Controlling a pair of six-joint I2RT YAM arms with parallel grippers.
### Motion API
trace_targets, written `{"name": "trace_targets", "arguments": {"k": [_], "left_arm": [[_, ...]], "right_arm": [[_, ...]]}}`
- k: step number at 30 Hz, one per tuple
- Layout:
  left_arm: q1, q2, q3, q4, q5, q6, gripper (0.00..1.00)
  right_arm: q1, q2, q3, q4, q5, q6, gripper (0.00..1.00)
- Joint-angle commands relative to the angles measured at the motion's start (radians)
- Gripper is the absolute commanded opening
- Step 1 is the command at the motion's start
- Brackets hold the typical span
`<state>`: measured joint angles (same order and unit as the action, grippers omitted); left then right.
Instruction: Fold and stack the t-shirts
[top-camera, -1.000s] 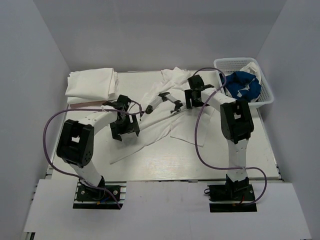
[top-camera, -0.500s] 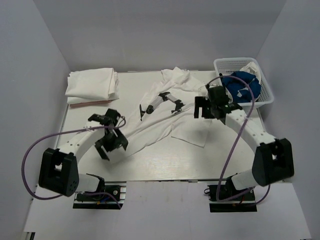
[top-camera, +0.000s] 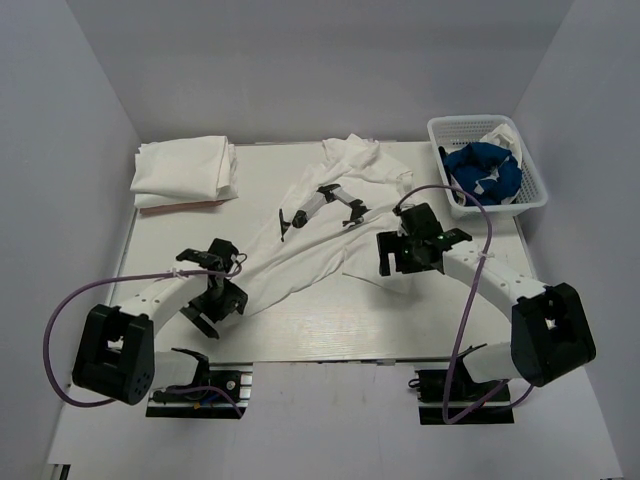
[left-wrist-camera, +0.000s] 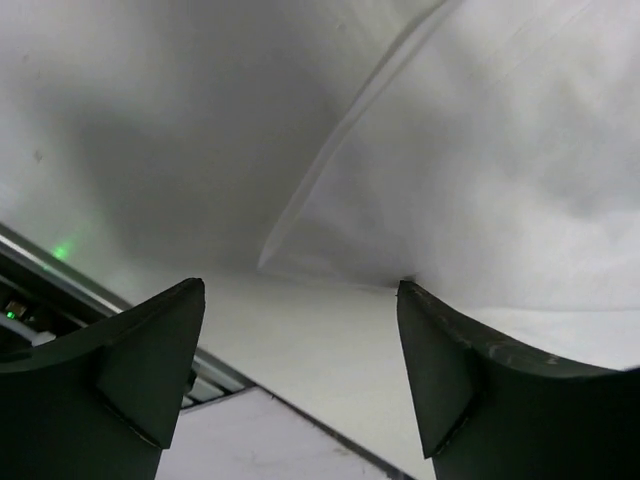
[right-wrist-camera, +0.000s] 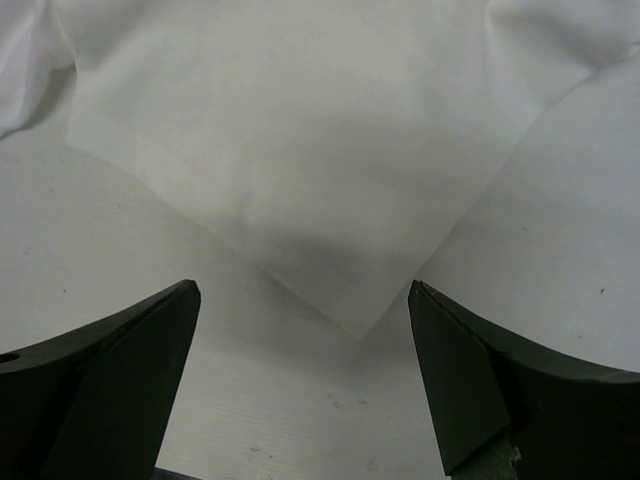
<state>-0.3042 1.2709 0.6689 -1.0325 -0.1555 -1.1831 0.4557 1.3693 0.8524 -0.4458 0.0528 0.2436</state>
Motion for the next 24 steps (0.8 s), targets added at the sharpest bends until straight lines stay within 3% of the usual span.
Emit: {"name": "trace_targets", "arguments": {"k": [1,2,5,8,10,12,20,23,24], "left_arm": [[0.005,0.007,-0.003,0.081,-0.058,-0.041,0.86],[0.005,0.019,-0.014,0.081,-0.047,-0.041,0.69],[0.005,0.045,-0.048,0.123,-0.036,-0.041,0.48],[0.014,0.087,-0.063,0.161,-0.036,-0.032,0.40],[0.014,0.113,-0.051,0.183,-0.036,-0.003,0.23],[0.014,0.151,-0.026,0.195,-0.036,0.017,0.00],[0.014,0.125,0.020,0.216,-0.036,0.086,0.00],[0.014,0.070,0.020,0.226,-0.036,0.099,0.00],[0.014,0.058,0.030,0.226,-0.036,0.111,0.00]], "right_arm": [[0.031,-0.041,-0.022,-0.045,0.028,-0.009,0.90],[0.038,-0.055,-0.033,-0.050,0.032,-0.006,0.90],[0.064,-0.079,-0.064,-0.054,0.044,0.019,0.90],[0.090,-0.067,-0.079,-0.044,0.041,0.037,0.90],[0.113,-0.040,-0.081,-0.034,0.071,0.049,0.90],[0.120,-0.009,-0.070,-0.011,0.129,0.054,0.90],[0.123,0.175,-0.009,-0.013,0.272,0.114,0.90],[0.123,0.217,-0.024,0.021,0.234,0.114,0.79],[0.123,0.224,-0.023,0.024,0.228,0.118,0.64]]}}
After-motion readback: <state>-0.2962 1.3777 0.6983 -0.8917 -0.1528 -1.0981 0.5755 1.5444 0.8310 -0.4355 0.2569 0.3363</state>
